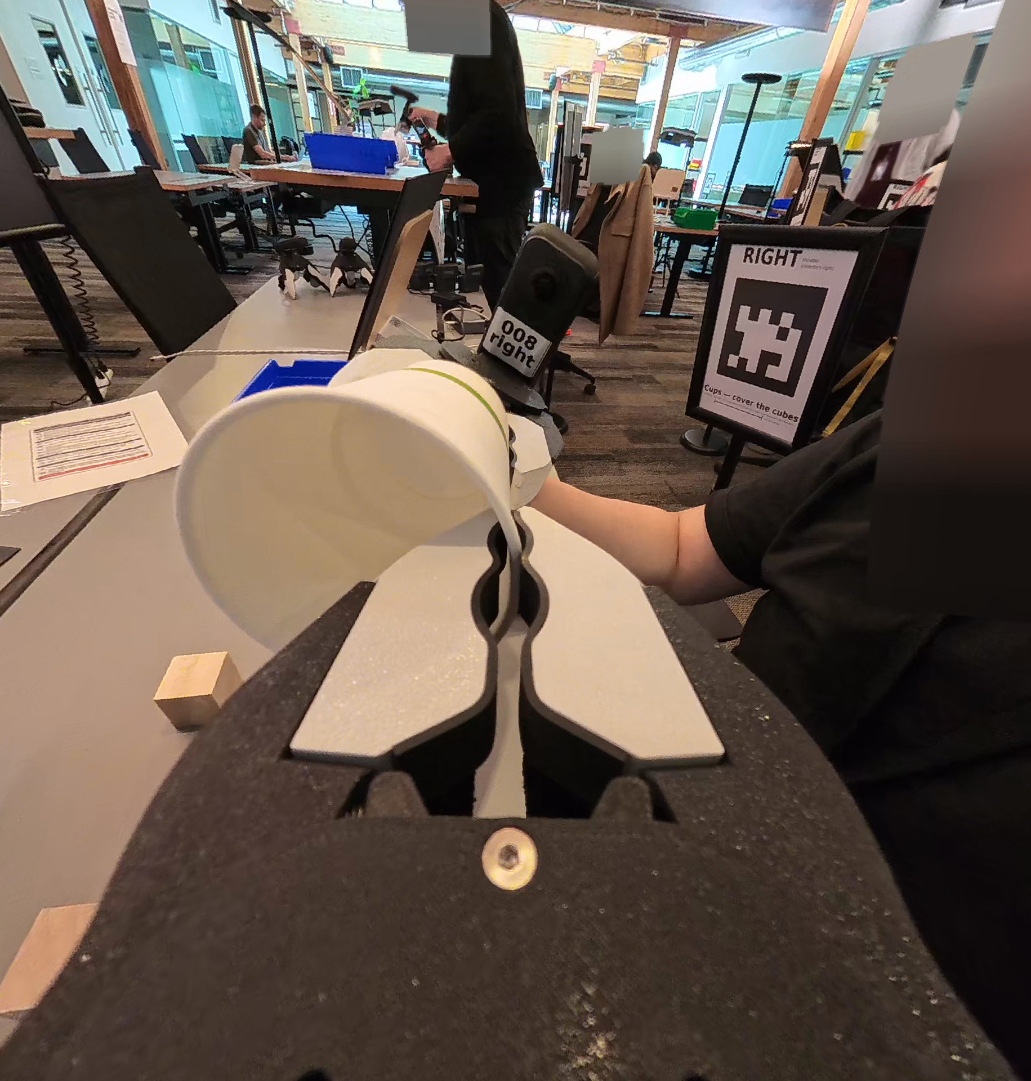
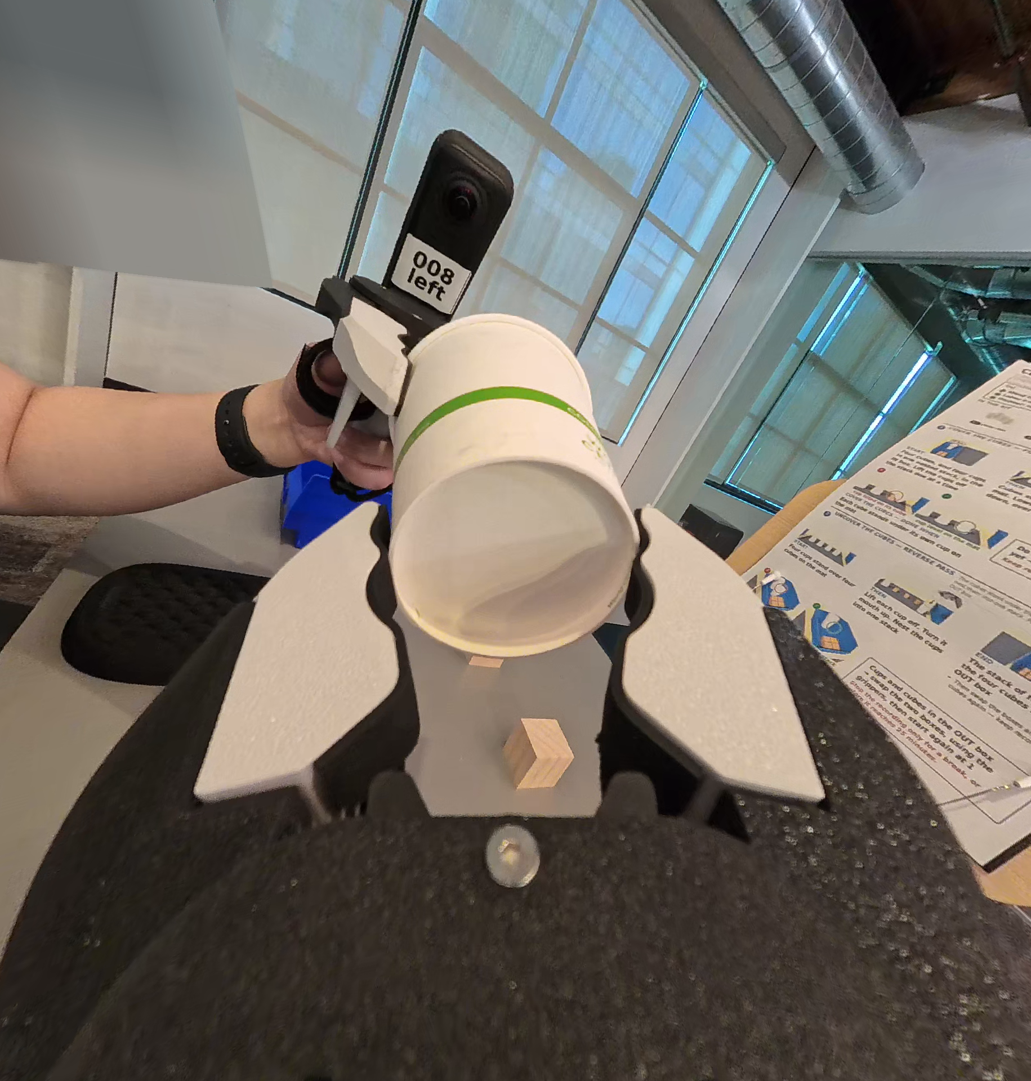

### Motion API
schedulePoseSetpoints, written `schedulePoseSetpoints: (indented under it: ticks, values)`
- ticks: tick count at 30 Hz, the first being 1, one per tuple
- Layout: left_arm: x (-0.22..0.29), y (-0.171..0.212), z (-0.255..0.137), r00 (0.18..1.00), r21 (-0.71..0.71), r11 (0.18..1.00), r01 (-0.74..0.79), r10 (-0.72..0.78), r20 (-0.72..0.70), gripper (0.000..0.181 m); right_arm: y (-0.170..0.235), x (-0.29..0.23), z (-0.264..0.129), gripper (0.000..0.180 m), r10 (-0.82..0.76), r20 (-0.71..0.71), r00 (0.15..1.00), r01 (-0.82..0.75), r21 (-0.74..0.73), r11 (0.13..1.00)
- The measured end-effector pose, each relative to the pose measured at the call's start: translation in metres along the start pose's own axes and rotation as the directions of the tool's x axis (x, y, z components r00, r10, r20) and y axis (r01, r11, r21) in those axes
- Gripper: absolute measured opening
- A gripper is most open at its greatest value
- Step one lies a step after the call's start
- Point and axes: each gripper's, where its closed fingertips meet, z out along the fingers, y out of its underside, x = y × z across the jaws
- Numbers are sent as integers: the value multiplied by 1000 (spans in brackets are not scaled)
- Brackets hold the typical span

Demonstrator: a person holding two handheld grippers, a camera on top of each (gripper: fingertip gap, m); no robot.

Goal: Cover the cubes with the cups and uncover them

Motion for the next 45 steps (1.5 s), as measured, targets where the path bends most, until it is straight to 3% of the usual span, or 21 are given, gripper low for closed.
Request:
schedulePoseSetpoints:
  ticks: [2,6,8,10,12,16,19,23,28,35,41,45]
  values:
    - [1,0,0,1000,2,1000,16,-16,-3,3,-1,-1,-1,77,9,10,1000,-9,-6,1000]
    - [-11,0,-4,996,10,998,61,-61,66,41,1,6,-7,77,-41,3,999,41,-107,993]
    - [-22,4,-13,989,9,998,61,-62,137,56,2,15,-17,77,-90,11,996,91,-206,974]
    - [-32,10,-30,973,26,998,58,-63,220,54,10,36,-35,77,-135,34,990,138,-375,917]
    - [-38,21,-49,951,28,998,64,-69,300,48,27,68,-62,77,-120,60,991,132,-582,803]
    - [-40,49,-77,896,-3,996,87,-77,437,42,83,129,-130,77,38,60,997,40,-914,404]
    - [-35,71,-91,857,-50,992,113,-72,510,47,126,146,-168,77,154,49,987,25,-989,149]
    - [-22,90,-106,820,-92,985,146,-69,568,47,179,152,-191,77,238,26,971,31,-999,-18]
    - [-1,96,-128,781,-117,981,156,-50,623,46,219,152,-200,77,290,-2,957,27,-995,-93]
    - [16,92,-144,758,-110,983,150,-43,651,45,240,149,-209,77,315,-8,949,41,-988,-150]
    - [12,87,-155,747,-81,982,170,-75,661,51,244,149,-205,77,297,13,955,58,-988,-142]
    - [2,70,-199,676,-136,979,154,-4,737,55,228,159,-195,85,227,29,973,44,-997,-60]
